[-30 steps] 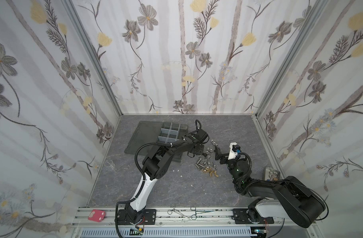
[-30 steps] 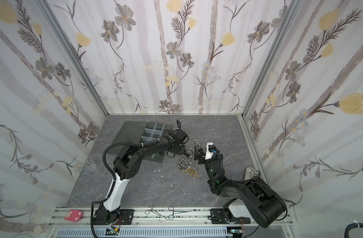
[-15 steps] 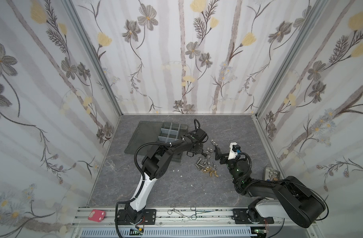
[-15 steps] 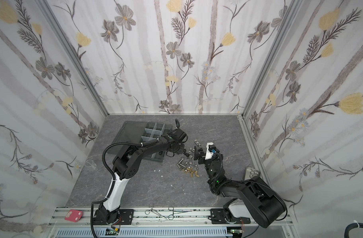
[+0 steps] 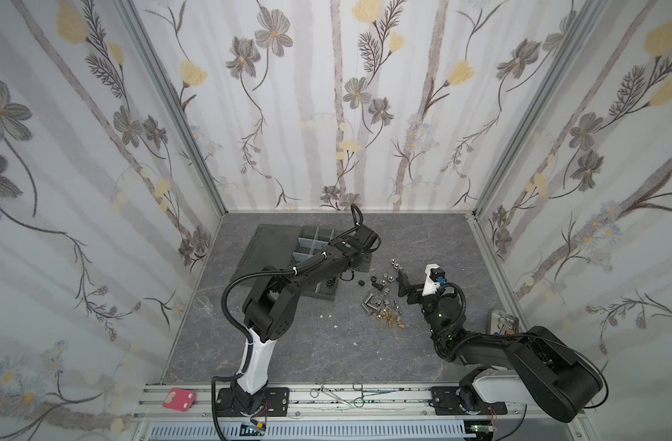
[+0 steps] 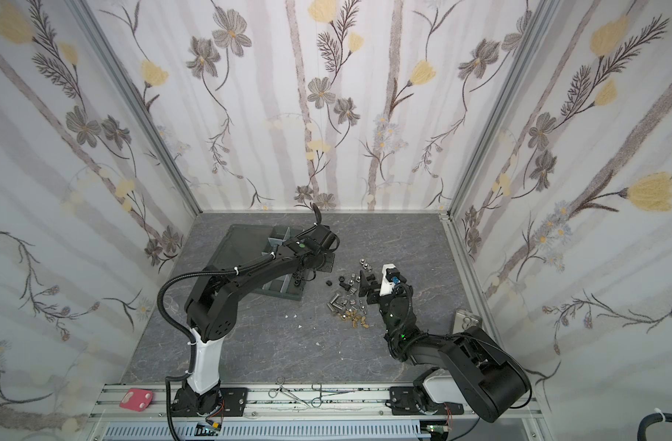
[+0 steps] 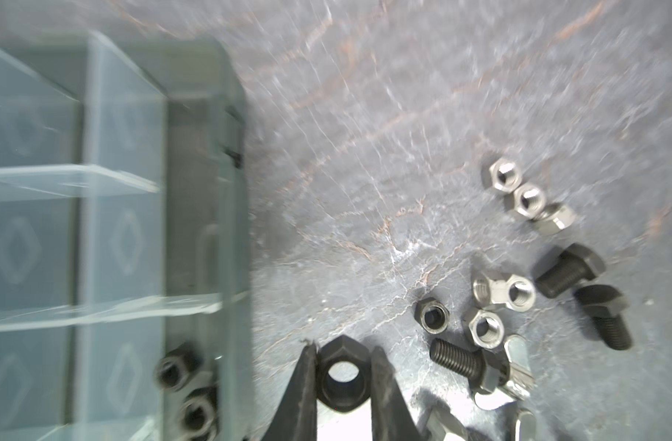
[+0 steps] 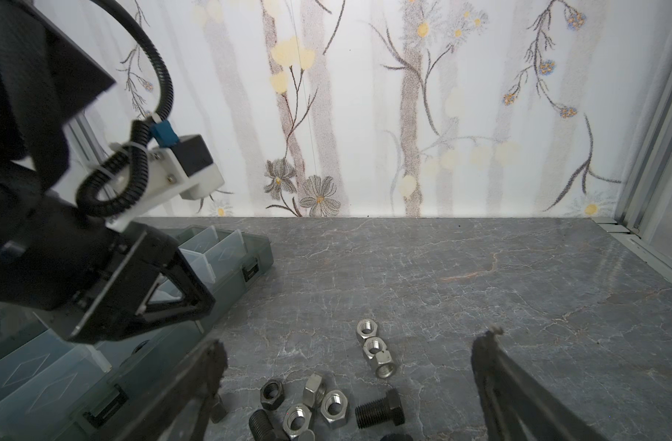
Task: Sort the screws and nuts into containers
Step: Place the nut into the container.
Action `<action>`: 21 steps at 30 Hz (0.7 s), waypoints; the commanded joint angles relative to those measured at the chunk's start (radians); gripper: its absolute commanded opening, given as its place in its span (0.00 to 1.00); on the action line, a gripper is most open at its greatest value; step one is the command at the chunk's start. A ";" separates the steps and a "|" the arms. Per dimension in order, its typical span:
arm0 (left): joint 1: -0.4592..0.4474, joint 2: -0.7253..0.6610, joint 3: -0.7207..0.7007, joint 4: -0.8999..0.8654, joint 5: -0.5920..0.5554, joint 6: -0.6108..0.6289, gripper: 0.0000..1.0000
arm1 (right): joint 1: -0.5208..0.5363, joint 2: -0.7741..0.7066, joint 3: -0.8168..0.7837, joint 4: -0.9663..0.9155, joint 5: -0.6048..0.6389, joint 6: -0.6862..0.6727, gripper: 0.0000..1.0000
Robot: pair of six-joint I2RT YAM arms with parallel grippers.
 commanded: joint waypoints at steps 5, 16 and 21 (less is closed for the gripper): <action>0.067 -0.173 -0.223 -0.056 -0.082 -0.059 0.15 | 0.000 0.004 0.009 0.023 0.015 0.004 1.00; 0.101 -0.148 -0.288 0.012 -0.036 -0.060 0.40 | 0.000 0.003 0.008 0.020 0.018 0.001 1.00; 0.086 -0.134 -0.232 0.015 -0.044 -0.041 0.42 | 0.000 0.009 0.010 0.022 0.019 0.003 1.00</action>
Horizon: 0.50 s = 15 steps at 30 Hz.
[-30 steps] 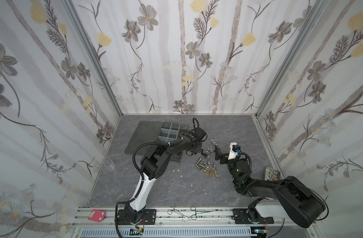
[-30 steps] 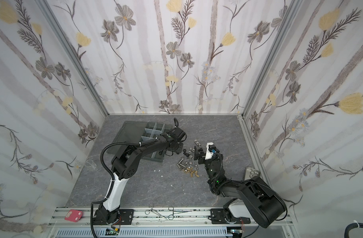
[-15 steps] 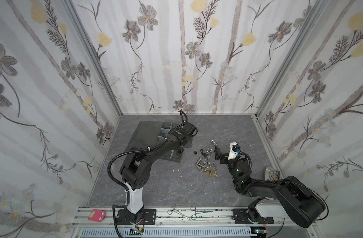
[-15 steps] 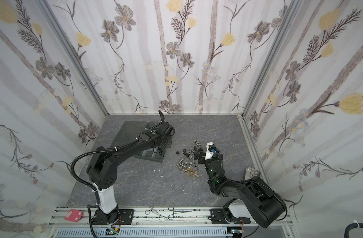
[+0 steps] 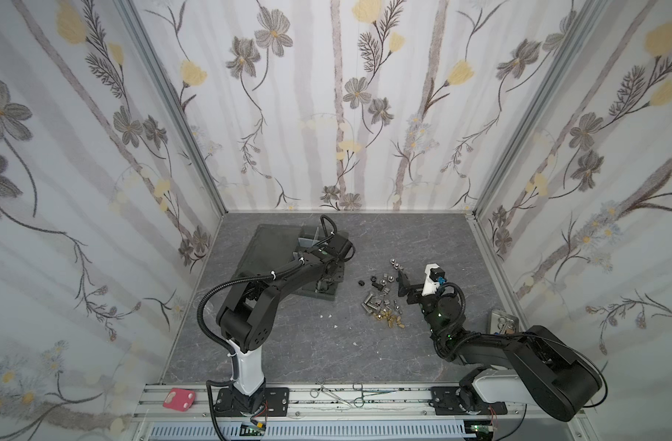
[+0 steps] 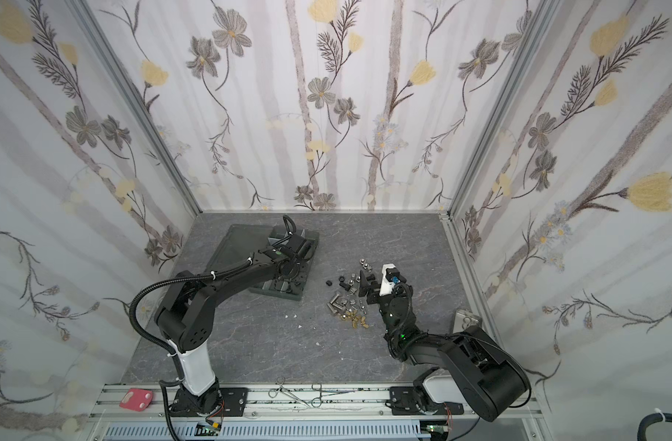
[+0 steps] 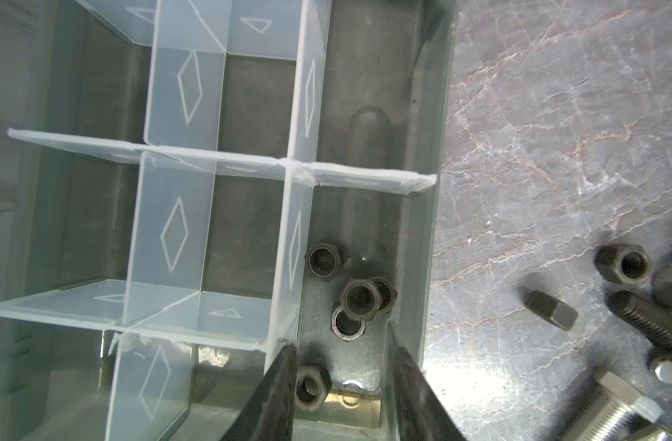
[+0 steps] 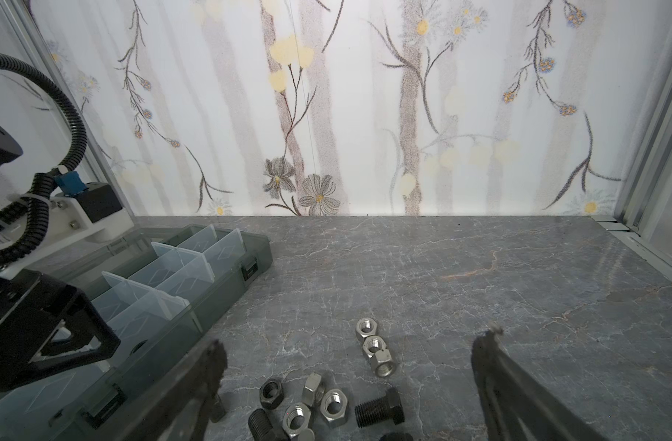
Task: Sort the screws and nuts into containers
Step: Pick up the nut at the center of the table.
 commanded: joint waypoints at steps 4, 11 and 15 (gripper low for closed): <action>-0.083 0.028 0.092 0.083 -0.002 0.125 0.45 | 0.000 0.003 0.006 0.024 0.001 0.004 1.00; -0.129 0.161 0.152 0.147 0.171 0.180 0.46 | 0.000 -0.025 -0.024 0.060 0.001 0.001 1.00; -0.142 0.218 0.176 0.128 0.179 0.189 0.47 | 0.000 -0.040 -0.028 0.054 -0.025 0.003 1.00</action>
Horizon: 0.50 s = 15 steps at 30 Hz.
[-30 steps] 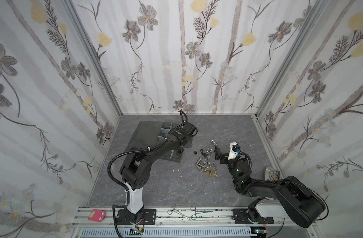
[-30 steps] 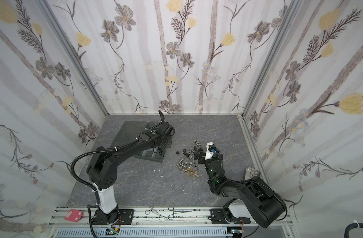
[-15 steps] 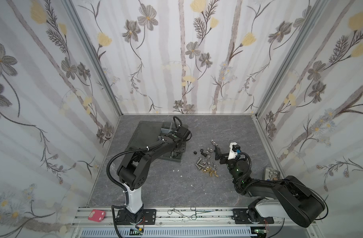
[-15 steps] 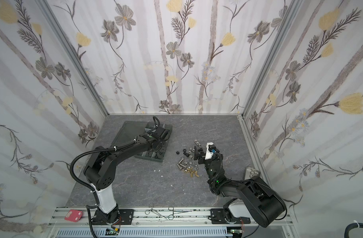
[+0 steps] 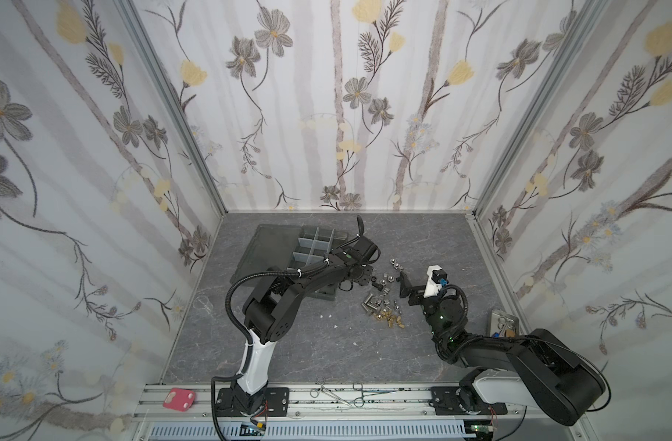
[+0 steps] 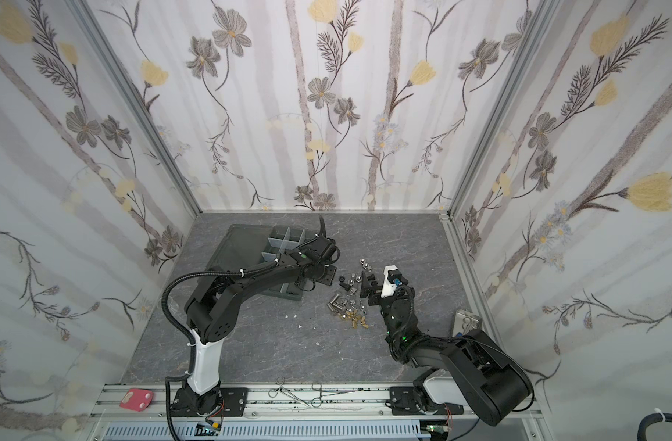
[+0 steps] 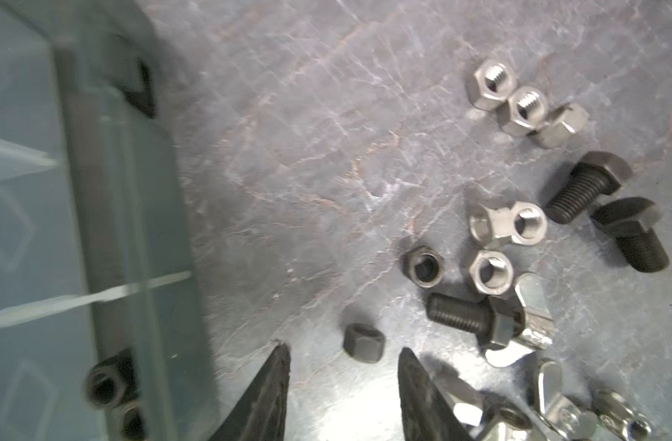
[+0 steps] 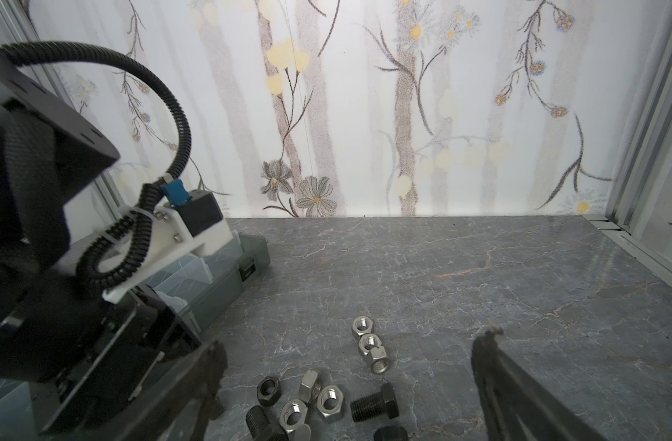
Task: Sort the screws and nuts into containers
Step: Pick up the nut at the center of the table.
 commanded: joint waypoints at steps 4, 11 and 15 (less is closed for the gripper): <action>-0.004 0.047 0.011 0.019 0.044 0.033 0.50 | 0.001 0.016 0.012 0.047 -0.122 0.003 1.00; -0.005 0.094 0.025 0.004 0.026 0.035 0.49 | 0.002 0.036 0.003 0.116 -0.261 0.008 1.00; -0.005 0.100 0.024 0.019 0.028 0.037 0.46 | 0.001 0.028 -0.010 0.142 -0.284 0.009 1.00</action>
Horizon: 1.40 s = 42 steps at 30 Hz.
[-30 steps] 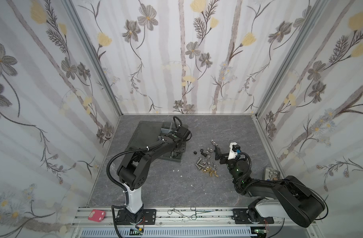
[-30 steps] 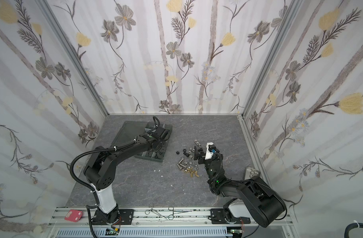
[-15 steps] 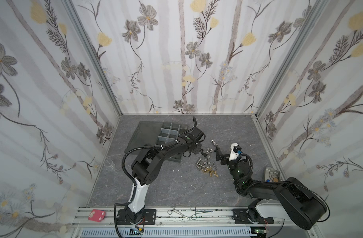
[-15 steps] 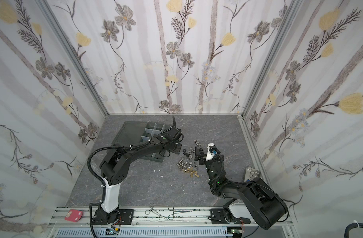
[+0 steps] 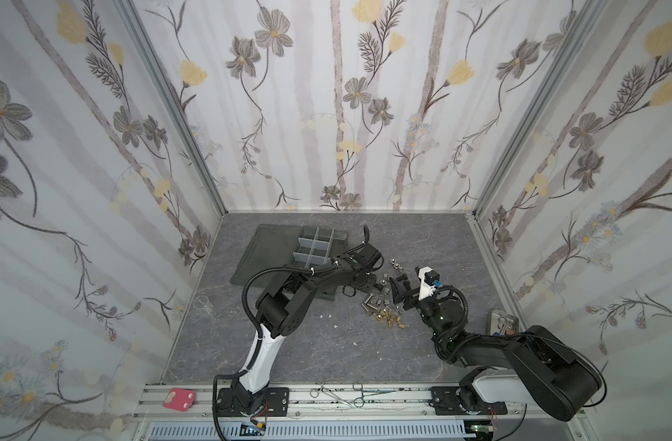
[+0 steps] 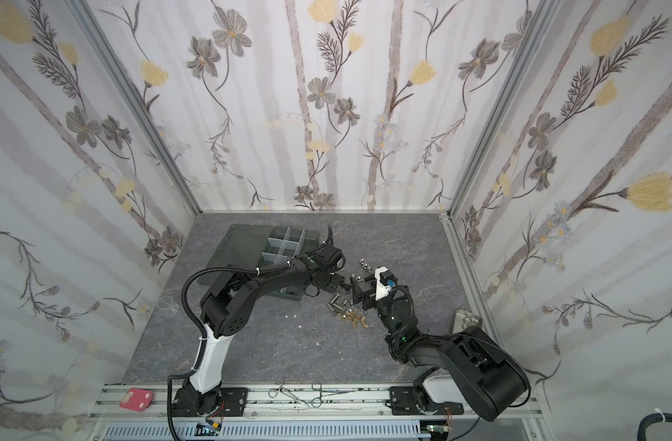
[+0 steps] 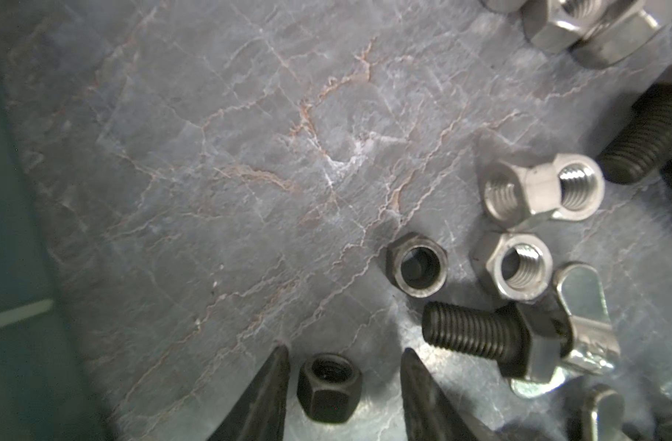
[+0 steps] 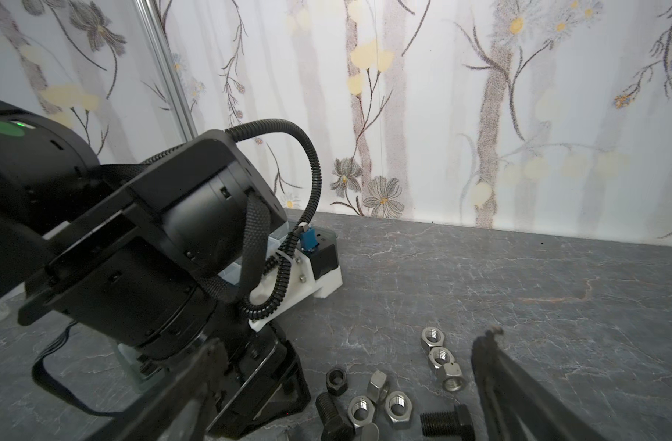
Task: Sort the screws and nuts into containers
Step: Pick up the nut at the center of the table, then place the nut into the container.
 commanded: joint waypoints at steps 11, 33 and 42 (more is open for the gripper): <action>0.001 0.010 -0.013 0.016 -0.027 0.000 0.31 | 0.000 -0.004 -0.005 0.070 -0.015 0.012 1.00; 0.037 -0.122 0.054 -0.087 -0.097 -0.046 0.21 | -0.001 -0.008 -0.001 0.048 0.036 0.011 1.00; 0.153 -0.261 -0.003 -0.235 -0.179 -0.138 0.21 | 0.000 0.001 0.003 0.049 0.036 0.015 1.00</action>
